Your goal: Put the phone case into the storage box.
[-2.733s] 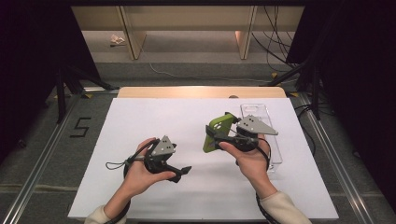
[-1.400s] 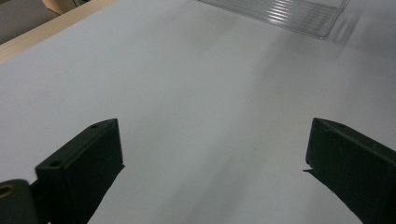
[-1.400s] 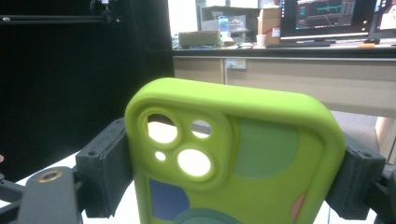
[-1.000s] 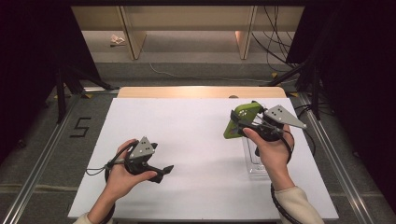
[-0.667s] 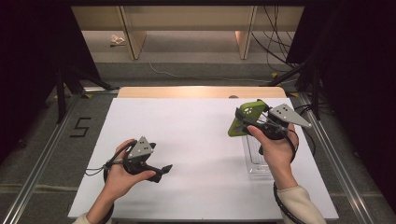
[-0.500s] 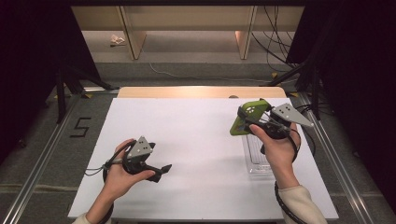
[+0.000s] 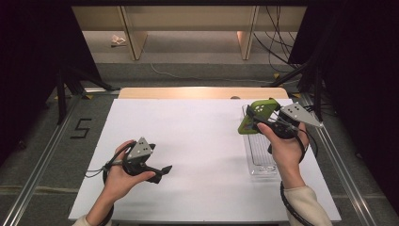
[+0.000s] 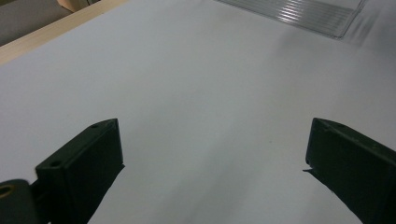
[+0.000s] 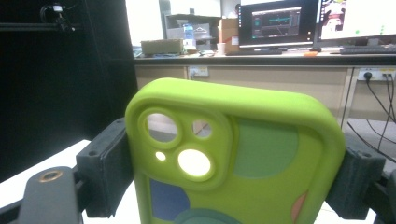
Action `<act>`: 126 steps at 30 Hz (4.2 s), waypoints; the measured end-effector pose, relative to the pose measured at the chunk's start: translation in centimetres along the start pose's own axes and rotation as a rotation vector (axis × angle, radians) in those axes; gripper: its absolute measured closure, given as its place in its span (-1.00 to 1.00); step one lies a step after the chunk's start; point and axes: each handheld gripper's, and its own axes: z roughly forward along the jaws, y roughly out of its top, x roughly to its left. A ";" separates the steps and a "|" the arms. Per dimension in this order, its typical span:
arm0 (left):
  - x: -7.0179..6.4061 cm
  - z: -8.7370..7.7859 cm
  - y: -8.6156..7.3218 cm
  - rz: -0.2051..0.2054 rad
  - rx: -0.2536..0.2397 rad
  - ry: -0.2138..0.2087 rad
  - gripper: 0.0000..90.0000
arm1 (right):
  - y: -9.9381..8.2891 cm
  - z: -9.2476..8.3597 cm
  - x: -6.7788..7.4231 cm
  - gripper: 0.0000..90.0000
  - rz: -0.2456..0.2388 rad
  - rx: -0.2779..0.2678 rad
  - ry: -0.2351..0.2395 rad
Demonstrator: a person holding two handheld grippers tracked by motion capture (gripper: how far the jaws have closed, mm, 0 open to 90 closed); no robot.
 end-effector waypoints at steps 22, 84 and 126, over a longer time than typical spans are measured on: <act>0.0 0.0 0.0 0.000 -0.001 0.002 -0.92 | 0.0 -0.2 -1.0 -0.61 -0.007 0.002 -0.047; 0.1 0.1 -0.1 0.002 0.002 0.006 -0.92 | -0.6 -0.2 -2.5 -0.61 -0.031 0.024 -0.122; 0.2 0.1 -0.2 -0.002 0.004 0.008 -0.92 | -0.5 1.0 -3.1 -0.61 -0.042 0.037 -0.148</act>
